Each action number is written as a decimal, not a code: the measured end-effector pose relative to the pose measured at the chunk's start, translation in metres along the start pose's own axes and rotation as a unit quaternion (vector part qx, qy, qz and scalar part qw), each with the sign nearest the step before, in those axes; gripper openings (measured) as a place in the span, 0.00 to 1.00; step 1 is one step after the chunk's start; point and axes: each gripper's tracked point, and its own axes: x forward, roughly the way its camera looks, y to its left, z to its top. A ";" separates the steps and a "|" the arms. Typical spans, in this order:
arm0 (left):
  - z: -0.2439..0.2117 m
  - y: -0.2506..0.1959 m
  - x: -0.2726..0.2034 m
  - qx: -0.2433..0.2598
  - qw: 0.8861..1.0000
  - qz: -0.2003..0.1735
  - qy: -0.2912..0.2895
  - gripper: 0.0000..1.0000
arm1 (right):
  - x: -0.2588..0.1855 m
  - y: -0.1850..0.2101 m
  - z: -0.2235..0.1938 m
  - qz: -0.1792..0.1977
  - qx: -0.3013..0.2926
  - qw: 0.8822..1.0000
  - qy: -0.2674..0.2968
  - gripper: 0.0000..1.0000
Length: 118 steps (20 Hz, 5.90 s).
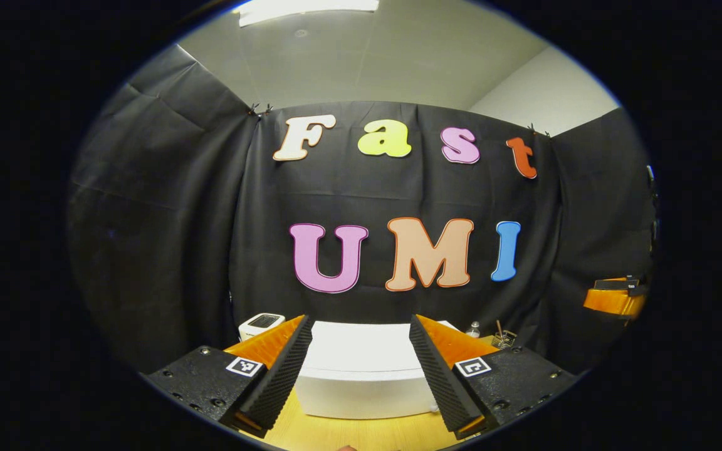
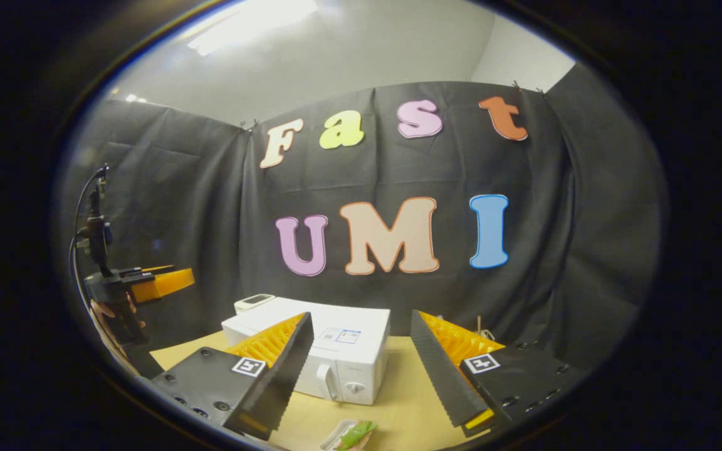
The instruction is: Open the microwave oven with the left hand, put the food in, and close the microwave oven.
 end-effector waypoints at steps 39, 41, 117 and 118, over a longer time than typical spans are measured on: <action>-0.354 -0.182 0.082 0.008 0.967 -0.122 0.225 0.66 | -0.012 -0.109 -0.067 -0.107 0.006 0.994 0.015 0.96; -0.360 -0.183 0.085 0.001 0.966 -0.118 0.232 0.46 | -0.015 -0.116 -0.070 -0.115 0.005 0.993 0.015 0.96; -0.295 0.156 -0.226 -0.046 0.977 0.138 0.153 1.00 | -0.046 -0.018 -0.250 -0.039 0.087 0.990 0.109 0.92; -0.292 0.170 -0.231 -0.044 0.975 0.160 0.150 1.00 | -0.045 -0.018 -0.253 -0.039 0.086 0.989 0.112 0.92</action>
